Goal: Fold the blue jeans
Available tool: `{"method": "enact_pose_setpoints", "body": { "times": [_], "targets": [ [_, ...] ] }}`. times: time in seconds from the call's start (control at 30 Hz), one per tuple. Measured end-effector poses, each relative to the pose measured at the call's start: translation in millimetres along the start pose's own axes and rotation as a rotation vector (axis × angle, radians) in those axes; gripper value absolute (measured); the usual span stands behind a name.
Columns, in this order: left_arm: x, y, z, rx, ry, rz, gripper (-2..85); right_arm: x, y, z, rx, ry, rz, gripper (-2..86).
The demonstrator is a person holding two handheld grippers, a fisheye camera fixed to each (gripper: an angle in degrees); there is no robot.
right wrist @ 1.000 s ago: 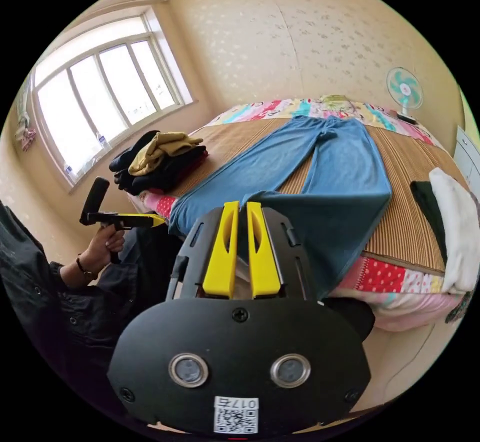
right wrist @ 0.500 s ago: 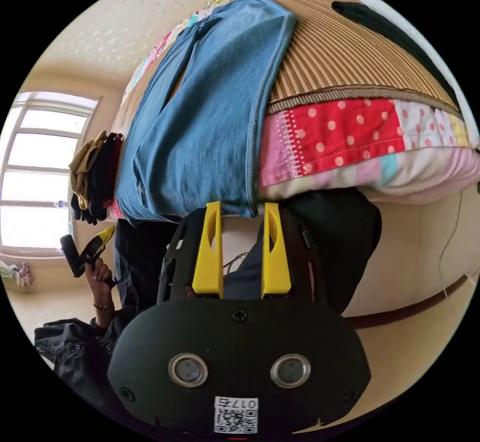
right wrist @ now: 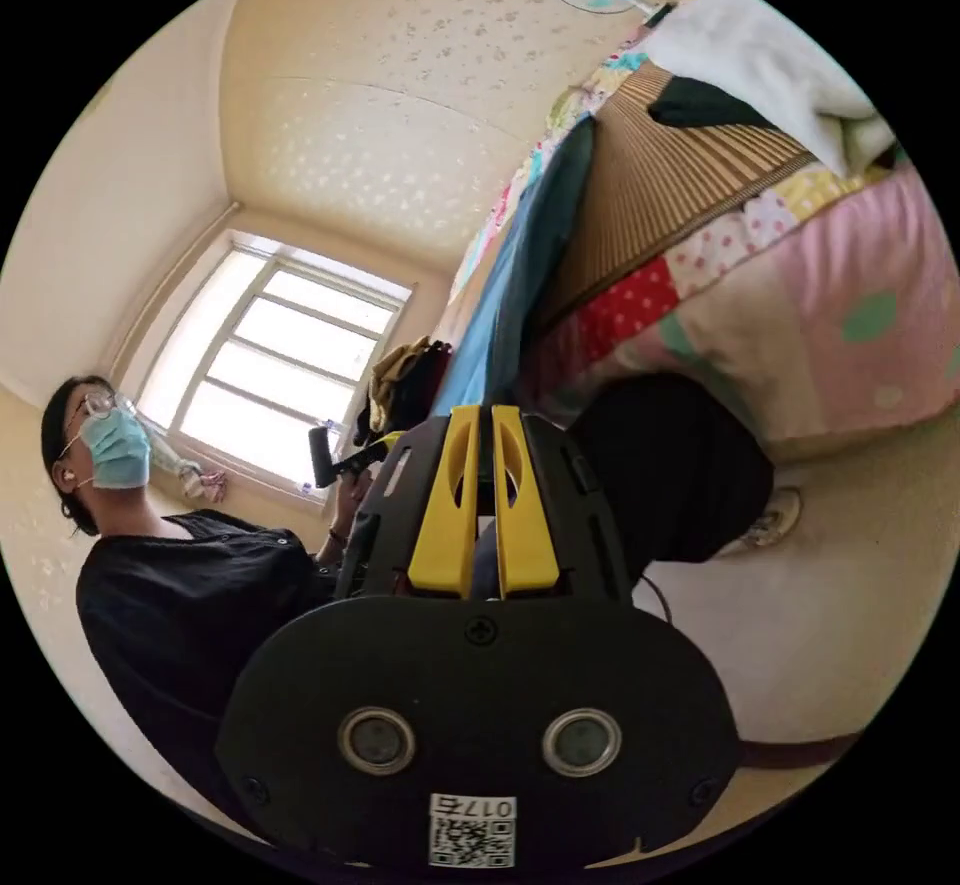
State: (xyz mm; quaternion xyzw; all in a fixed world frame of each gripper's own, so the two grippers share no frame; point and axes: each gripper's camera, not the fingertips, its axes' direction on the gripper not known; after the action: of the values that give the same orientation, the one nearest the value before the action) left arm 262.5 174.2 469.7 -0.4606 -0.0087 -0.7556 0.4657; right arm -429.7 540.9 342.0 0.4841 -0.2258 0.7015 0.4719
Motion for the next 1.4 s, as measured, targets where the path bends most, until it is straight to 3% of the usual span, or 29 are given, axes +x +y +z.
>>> {"method": "enact_pose_setpoints", "body": {
  "times": [0.07, 0.1, 0.27, 0.37, 0.47, 0.6, 0.73, 0.83, 1.0, 1.17, 1.4],
  "targets": [
    [-6, -4, 5, -0.008, 0.066, -0.009, 8.8, 24, 6, 7, -0.094, 0.293, 0.12, 2.5],
    [-9, -9, 6, -0.007, 0.115, -0.013, 8.8, 24, 7, 8, -0.103, 0.303, 0.121, 2.5],
    [-6, -50, -3, 0.015, 0.309, 0.014, 9.4, -52, 5, 21, -0.02, 0.138, -0.173, 2.4],
    [-12, -88, -2, 0.018, 0.491, -0.015, 11.2, -91, -4, 50, -0.081, 0.006, -0.319, 2.5],
    [-31, -129, 30, -0.101, 0.705, -0.113, 16.3, -108, -14, 88, -0.182, -0.107, -0.376, 2.6],
    [-52, -158, 63, -0.185, 0.742, -0.181, 17.2, -116, -22, 132, -0.273, -0.178, -0.398, 2.8],
    [-69, -160, 61, -0.164, 0.706, -0.19, 3.6, -124, -30, 174, -0.443, -0.199, -0.44, 3.6],
    [-70, -157, 44, -0.132, 0.664, -0.157, -0.4, -126, -63, 169, -0.542, -0.165, -0.502, 5.0],
    [-60, -155, 18, -0.081, 0.655, -0.098, -0.9, -114, -195, 150, -0.319, 0.162, -0.418, 9.6],
    [-44, -159, -2, -0.031, 0.684, -0.057, -1.0, -87, -356, 211, -0.179, 0.413, -0.301, 13.6],
    [-46, -174, -16, -0.017, 0.759, -0.042, -1.0, -15, -459, 260, 0.035, 0.399, 0.008, 14.5]
  ]
}}
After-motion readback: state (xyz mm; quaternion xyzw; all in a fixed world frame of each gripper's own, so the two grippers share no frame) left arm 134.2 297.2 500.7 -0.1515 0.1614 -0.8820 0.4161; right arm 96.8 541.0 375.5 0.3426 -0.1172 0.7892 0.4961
